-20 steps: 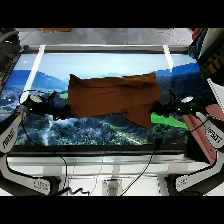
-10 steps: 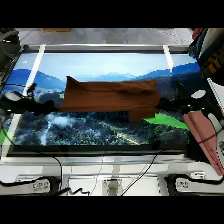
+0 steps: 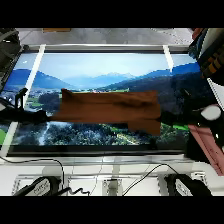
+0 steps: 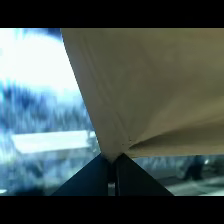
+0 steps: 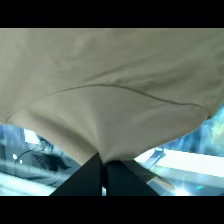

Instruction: Fold the clothes and pants, and hang the long-sleeved shirts on hangers.

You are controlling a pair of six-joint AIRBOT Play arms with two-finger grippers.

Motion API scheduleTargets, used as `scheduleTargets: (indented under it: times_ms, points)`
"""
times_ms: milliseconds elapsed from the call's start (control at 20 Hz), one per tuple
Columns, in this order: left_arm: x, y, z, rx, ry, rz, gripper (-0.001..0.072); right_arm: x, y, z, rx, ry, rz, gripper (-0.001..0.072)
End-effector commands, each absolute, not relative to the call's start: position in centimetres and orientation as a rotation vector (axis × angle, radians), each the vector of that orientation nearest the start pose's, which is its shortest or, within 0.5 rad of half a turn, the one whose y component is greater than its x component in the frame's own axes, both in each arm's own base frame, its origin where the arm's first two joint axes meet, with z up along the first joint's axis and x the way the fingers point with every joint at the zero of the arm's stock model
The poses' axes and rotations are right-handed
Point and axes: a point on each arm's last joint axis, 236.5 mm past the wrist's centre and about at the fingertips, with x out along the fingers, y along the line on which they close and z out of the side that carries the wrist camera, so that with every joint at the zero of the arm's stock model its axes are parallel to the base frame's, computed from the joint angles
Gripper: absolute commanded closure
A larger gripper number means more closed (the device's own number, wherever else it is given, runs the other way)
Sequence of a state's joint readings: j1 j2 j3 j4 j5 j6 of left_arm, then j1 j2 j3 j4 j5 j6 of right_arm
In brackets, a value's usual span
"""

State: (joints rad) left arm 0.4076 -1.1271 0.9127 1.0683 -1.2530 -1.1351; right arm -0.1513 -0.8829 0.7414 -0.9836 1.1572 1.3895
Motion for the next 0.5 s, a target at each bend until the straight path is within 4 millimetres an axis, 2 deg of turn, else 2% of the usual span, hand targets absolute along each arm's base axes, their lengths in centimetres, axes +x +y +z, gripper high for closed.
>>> scheduleTargets:
  times_ms: [0, 50, 100, 250, 300, 350, 450]
  points:
    - [28.9, 1.5, 1.1, -0.365, 1.201, -0.166, 0.0696, 24.7, 8.4, 3.2, 0.534, 1.125, 0.245, 0.0688]
    - [29.1, 1.6, 2.1, -0.367, 1.154, -0.138, 0.0696, 24.9, 8.2, 4.2, 0.550, 1.066, 0.227, 0.0689]
    - [30.1, 2.1, 3.6, -0.364, 1.068, -0.102, 0.0696, 25.9, 7.8, 5.7, 0.577, 0.978, 0.198, 0.0689]
    - [35.0, 2.4, 9.0, -0.452, 0.757, -0.061, 0.0698, 30.7, 5.8, 9.7, 0.686, 0.705, 0.117, 0.0689]
    - [36.5, 2.5, 10.0, -0.474, 0.690, -0.053, 0.0698, 32.1, 5.0, 10.0, 0.717, 0.660, 0.091, 0.0689]
    - [37.8, 2.4, 10.0, -0.468, 0.655, -0.045, 0.0698, 33.1, 4.5, 9.6, 0.742, 0.650, 0.068, 0.0689]
    - [40.2, 1.5, 8.5, -0.453, 0.643, -0.045, 0.0698, 35.0, 3.5, 7.0, 0.767, 0.682, 0.011, 0.0689]
